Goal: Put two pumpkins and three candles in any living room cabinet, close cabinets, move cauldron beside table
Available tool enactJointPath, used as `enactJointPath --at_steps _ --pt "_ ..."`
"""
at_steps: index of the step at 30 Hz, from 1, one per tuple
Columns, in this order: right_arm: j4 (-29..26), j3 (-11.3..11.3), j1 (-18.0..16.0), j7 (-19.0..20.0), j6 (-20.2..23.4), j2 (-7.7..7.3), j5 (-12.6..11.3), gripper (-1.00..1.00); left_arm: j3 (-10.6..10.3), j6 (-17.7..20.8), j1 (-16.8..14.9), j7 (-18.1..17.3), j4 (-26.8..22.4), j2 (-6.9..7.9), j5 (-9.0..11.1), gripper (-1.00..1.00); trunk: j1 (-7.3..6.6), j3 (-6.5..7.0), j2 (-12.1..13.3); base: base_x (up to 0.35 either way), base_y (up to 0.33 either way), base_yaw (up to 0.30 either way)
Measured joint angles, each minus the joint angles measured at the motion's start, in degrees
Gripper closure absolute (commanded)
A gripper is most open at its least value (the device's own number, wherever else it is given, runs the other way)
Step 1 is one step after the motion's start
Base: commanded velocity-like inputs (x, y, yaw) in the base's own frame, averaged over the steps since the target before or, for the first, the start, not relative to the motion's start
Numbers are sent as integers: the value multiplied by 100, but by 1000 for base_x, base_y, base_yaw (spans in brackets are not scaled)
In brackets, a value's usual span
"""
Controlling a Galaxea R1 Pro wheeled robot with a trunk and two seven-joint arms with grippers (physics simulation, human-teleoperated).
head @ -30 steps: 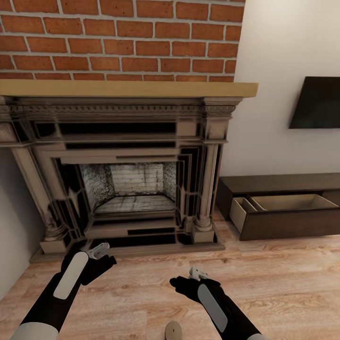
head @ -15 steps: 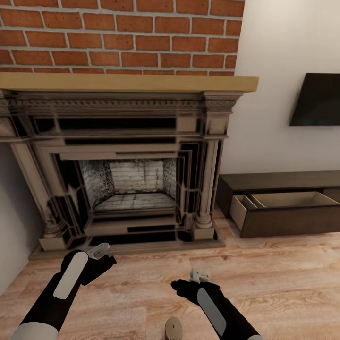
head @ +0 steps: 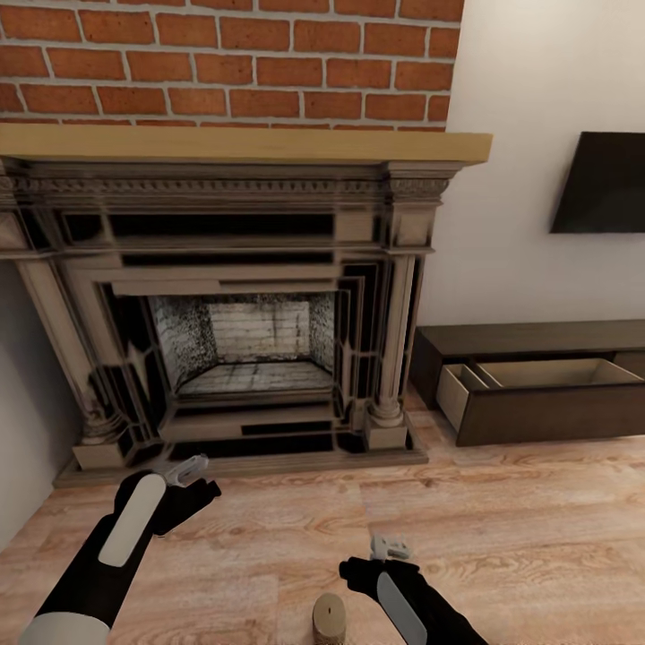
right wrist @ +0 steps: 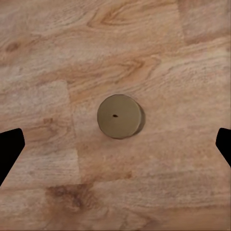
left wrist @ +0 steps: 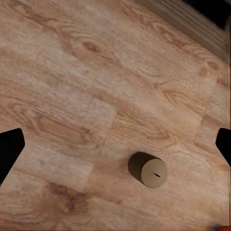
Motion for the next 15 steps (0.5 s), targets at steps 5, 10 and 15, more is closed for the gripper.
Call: enactJointPath --at_steps 5,10,15 --pt "30 18 0 0 -94 14 41 -100 32 516 34 3 -572 17 28 -100 110 -90 -201 0 0 0" --pt "-98 26 -59 115 -105 -21 67 -100 32 522 41 -16 -556 76 21 -100 110 -90 -201 0 0 0" --pt "-103 14 -76 114 -186 -151 68 -100 35 513 41 -20 -555 29 4 -100 110 -90 -201 0 0 0"
